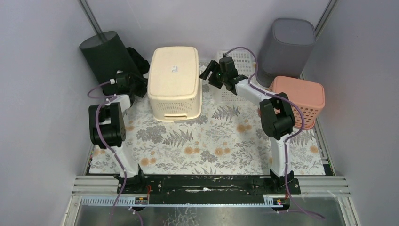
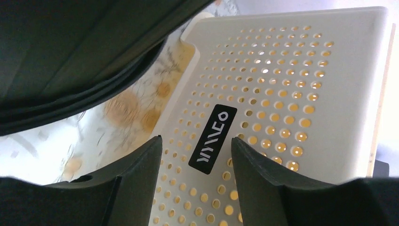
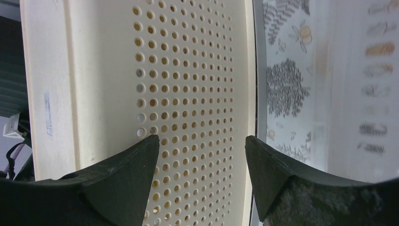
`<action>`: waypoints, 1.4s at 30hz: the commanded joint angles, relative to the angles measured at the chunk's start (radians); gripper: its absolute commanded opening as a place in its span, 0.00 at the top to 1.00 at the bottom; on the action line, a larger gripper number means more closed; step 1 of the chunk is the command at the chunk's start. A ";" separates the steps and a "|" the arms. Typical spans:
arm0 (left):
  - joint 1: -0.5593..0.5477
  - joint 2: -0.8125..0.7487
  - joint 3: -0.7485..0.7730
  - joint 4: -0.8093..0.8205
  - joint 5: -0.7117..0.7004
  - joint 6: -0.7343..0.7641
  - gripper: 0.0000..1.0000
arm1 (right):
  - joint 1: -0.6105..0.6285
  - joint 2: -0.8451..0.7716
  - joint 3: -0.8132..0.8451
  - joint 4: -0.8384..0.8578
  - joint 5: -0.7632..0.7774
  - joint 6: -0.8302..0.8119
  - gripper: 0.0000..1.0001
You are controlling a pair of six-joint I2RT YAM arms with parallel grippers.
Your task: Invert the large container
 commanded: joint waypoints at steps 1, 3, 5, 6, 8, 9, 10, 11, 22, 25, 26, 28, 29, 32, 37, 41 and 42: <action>-0.160 0.132 0.164 0.055 0.278 0.036 0.36 | 0.095 0.126 0.120 -0.015 -0.283 0.009 0.23; -0.178 0.183 0.248 0.000 0.262 0.065 0.36 | 0.071 0.149 0.149 -0.019 -0.294 0.011 0.23; -0.191 0.211 0.292 -0.026 0.253 0.070 0.36 | 0.046 0.161 0.161 -0.011 -0.303 0.012 0.23; -0.193 0.217 0.299 -0.031 0.244 0.068 0.36 | 0.033 0.165 0.167 -0.008 -0.310 0.010 0.23; -0.195 0.210 0.295 -0.036 0.245 0.065 0.36 | 0.012 0.167 0.177 -0.014 -0.327 0.002 0.23; -0.196 0.195 0.281 -0.037 0.247 0.066 0.36 | 0.005 0.159 0.176 -0.019 -0.334 -0.006 0.22; -0.200 0.172 0.261 -0.036 0.242 0.069 0.36 | -0.001 0.146 0.166 -0.023 -0.334 -0.019 0.22; -0.203 0.147 0.236 -0.037 0.233 0.073 0.36 | -0.006 0.128 0.151 -0.025 -0.328 -0.030 0.21; -0.214 -0.047 0.059 -0.113 0.162 0.156 0.34 | -0.006 -0.047 -0.054 -0.021 -0.345 -0.076 0.17; -0.215 -0.103 0.008 -0.111 0.150 0.163 0.33 | -0.006 -0.101 -0.083 -0.069 -0.323 -0.115 0.15; -0.214 -0.130 -0.008 -0.108 0.146 0.168 0.32 | -0.006 -0.121 -0.092 -0.081 -0.316 -0.129 0.14; -0.215 -0.182 -0.030 -0.128 0.124 0.179 0.19 | -0.006 -0.154 -0.101 -0.109 -0.312 -0.154 0.13; -0.216 -0.212 -0.034 -0.144 0.110 0.189 0.14 | -0.007 -0.165 -0.102 -0.120 -0.310 -0.164 0.12; -0.216 -0.294 -0.020 -0.221 0.059 0.223 0.08 | -0.007 -0.181 -0.091 -0.149 -0.323 -0.181 0.12; -0.216 -0.419 0.004 -0.330 -0.047 0.261 0.00 | -0.007 -0.254 -0.134 -0.166 -0.268 -0.211 0.10; -0.215 -0.472 0.019 -0.409 -0.107 0.284 0.00 | -0.006 -0.299 -0.128 -0.241 -0.222 -0.259 0.08; -0.216 -0.489 0.016 -0.419 -0.096 0.285 0.00 | -0.007 -0.319 -0.137 -0.255 -0.207 -0.266 0.08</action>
